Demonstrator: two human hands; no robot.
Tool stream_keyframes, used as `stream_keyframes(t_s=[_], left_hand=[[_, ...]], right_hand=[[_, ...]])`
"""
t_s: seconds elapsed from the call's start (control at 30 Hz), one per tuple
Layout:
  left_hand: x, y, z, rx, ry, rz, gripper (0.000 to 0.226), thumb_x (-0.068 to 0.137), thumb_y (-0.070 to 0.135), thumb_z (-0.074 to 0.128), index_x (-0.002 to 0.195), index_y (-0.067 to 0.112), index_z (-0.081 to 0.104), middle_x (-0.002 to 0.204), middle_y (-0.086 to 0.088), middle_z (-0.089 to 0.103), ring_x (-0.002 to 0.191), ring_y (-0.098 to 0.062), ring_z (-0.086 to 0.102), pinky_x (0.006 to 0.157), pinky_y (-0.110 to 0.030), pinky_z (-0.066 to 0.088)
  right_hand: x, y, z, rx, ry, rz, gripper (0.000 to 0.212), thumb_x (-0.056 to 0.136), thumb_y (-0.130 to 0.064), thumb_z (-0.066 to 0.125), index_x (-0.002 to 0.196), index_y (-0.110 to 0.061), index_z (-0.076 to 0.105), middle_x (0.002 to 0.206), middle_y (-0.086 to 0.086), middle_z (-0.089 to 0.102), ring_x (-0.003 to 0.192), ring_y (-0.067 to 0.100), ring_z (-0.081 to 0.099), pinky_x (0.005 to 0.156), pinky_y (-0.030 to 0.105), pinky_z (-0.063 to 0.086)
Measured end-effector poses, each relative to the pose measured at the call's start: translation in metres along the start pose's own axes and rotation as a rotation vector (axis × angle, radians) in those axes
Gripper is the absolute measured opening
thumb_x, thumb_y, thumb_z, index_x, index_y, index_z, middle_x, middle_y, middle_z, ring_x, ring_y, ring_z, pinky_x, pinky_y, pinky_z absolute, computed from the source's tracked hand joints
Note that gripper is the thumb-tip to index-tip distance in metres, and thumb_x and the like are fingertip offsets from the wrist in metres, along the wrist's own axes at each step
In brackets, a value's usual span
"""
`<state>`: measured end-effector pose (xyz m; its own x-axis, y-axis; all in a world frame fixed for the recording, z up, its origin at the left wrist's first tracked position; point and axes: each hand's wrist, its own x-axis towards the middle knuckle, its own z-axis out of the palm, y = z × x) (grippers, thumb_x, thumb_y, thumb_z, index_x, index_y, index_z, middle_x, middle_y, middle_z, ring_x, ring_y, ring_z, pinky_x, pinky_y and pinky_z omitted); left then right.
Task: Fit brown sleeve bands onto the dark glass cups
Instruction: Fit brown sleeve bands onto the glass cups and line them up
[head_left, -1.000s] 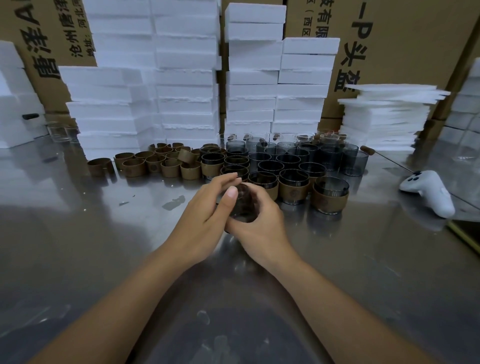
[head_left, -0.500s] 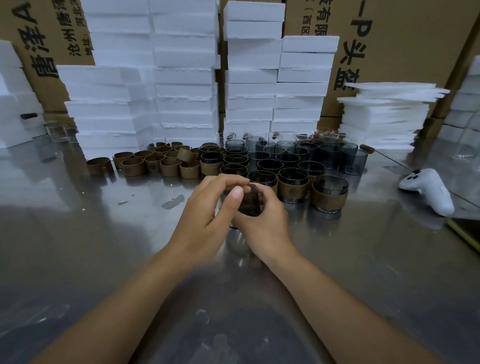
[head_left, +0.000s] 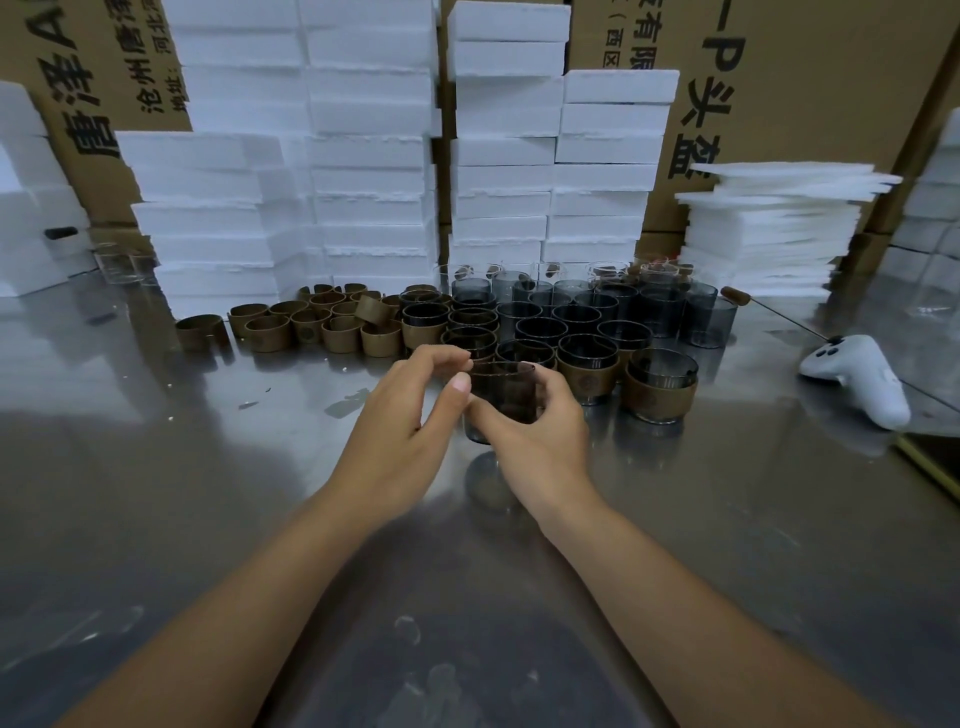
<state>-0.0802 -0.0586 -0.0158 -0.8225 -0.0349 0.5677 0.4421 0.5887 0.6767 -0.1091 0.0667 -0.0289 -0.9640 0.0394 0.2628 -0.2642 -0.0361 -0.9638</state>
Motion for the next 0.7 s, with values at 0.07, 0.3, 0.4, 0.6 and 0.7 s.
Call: stream_keyframes(t_s=[0.07, 0.3, 0.4, 0.6, 0.7], left_hand=[[0.0, -0.004, 0.0007, 0.014, -0.057, -0.037, 0.027, 0.098, 0.04, 0.04, 0.122, 0.032, 0.049, 0.117, 0.021, 0.055, 0.115, 0.004, 0.047, 0.087, -0.001, 0.032], [0.0008, -0.0061, 0.0, -0.065, -0.138, -0.069, 0.062, 0.081, 0.062, 0.033, 0.134, 0.031, 0.043, 0.133, 0.019, 0.05, 0.123, 0.008, 0.041, 0.096, -0.005, 0.031], [0.0003, -0.0048, 0.001, -0.073, -0.171, -0.079, 0.066, 0.078, 0.065, 0.033, 0.136, 0.034, 0.041, 0.134, 0.022, 0.048, 0.124, 0.006, 0.042, 0.095, -0.022, 0.04], [0.0002, -0.0026, -0.0002, -0.108, -0.134, -0.062, 0.054, 0.082, 0.059, 0.036, 0.131, 0.035, 0.044, 0.132, 0.019, 0.051, 0.126, 0.005, 0.041, 0.103, -0.018, 0.033], [-0.0009, 0.0009, -0.0004, -0.111, -0.124, -0.034, 0.046, 0.085, 0.056, 0.038, 0.127, 0.039, 0.046, 0.128, 0.021, 0.052, 0.122, 0.005, 0.044, 0.091, -0.02, 0.04]], right_hand=[[-0.0009, -0.0007, -0.0005, -0.006, -0.015, -0.003, 0.063, 0.069, -0.03, 0.083, 0.124, -0.022, 0.055, 0.102, -0.007, 0.068, 0.09, 0.002, 0.065, 0.067, 0.009, 0.051], [-0.0015, 0.0008, 0.0004, -0.008, -0.081, -0.039, 0.048, 0.071, -0.022, 0.082, 0.112, -0.028, 0.057, 0.094, -0.01, 0.068, 0.085, 0.0, 0.066, 0.072, 0.014, 0.052], [-0.0024, 0.0027, 0.0011, -0.065, -0.157, -0.093, 0.042, 0.072, -0.014, 0.08, 0.097, -0.04, 0.058, 0.086, -0.021, 0.068, 0.086, -0.004, 0.064, 0.074, 0.016, 0.052], [-0.0034, 0.0036, 0.0014, -0.099, -0.18, -0.133, 0.047, 0.071, -0.017, 0.08, 0.11, -0.034, 0.059, 0.099, -0.012, 0.068, 0.093, -0.002, 0.063, 0.08, 0.018, 0.053], [-0.0049, 0.0033, 0.0019, -0.114, -0.199, -0.149, 0.049, 0.07, -0.016, 0.08, 0.108, -0.038, 0.058, 0.101, -0.013, 0.068, 0.095, -0.003, 0.063, 0.08, 0.016, 0.052]])
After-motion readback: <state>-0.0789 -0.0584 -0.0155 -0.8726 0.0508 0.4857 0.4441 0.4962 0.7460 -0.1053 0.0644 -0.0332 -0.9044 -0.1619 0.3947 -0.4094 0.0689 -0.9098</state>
